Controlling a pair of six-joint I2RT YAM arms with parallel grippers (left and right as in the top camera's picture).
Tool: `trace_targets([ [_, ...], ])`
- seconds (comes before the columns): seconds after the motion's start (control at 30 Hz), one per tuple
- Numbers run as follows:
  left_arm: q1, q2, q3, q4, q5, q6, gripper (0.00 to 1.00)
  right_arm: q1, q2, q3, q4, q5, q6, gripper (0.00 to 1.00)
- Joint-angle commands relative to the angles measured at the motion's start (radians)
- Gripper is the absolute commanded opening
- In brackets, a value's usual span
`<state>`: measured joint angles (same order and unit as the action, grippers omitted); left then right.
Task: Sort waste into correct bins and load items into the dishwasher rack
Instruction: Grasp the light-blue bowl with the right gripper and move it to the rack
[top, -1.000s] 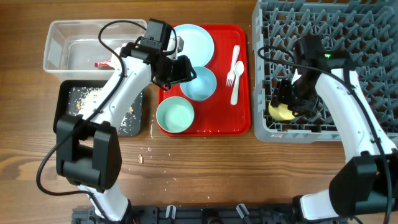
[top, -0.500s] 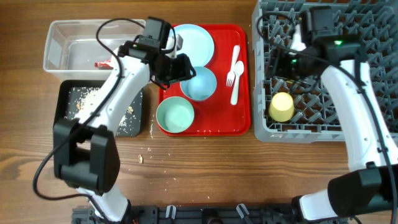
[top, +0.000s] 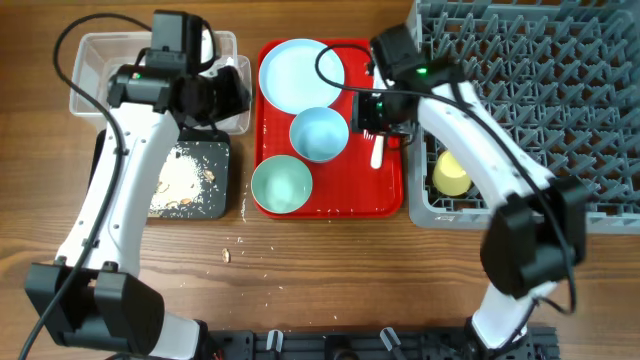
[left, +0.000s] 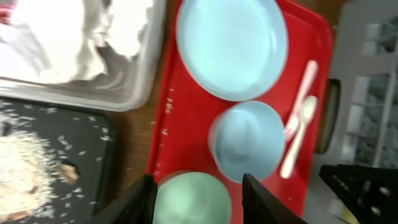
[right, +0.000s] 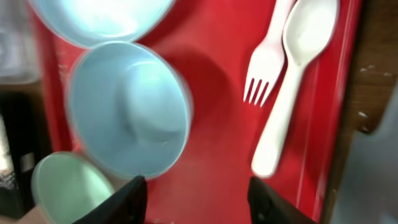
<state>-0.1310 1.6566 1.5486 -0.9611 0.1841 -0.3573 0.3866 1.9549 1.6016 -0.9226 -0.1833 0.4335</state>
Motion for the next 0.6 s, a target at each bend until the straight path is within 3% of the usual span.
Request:
trace_targets([
  [0.0,0.023,0.0,0.01,0.006,-0.097,0.005,0.46,0.001,0.096,0.015,0.034,-0.026,0.016,0.46],
  [0.43,0.038,0.005,0.01,0.014,-0.108,0.005,0.48,0.007,0.188,0.015,0.094,-0.119,0.014,0.5],
  [0.5,0.038,0.009,0.01,0.014,-0.108,0.005,0.49,0.007,0.188,0.015,0.097,-0.117,0.014,0.43],
  [0.57,0.038,0.011,0.01,0.014,-0.108,0.005,0.51,0.007,0.188,0.015,0.096,-0.103,0.015,0.3],
])
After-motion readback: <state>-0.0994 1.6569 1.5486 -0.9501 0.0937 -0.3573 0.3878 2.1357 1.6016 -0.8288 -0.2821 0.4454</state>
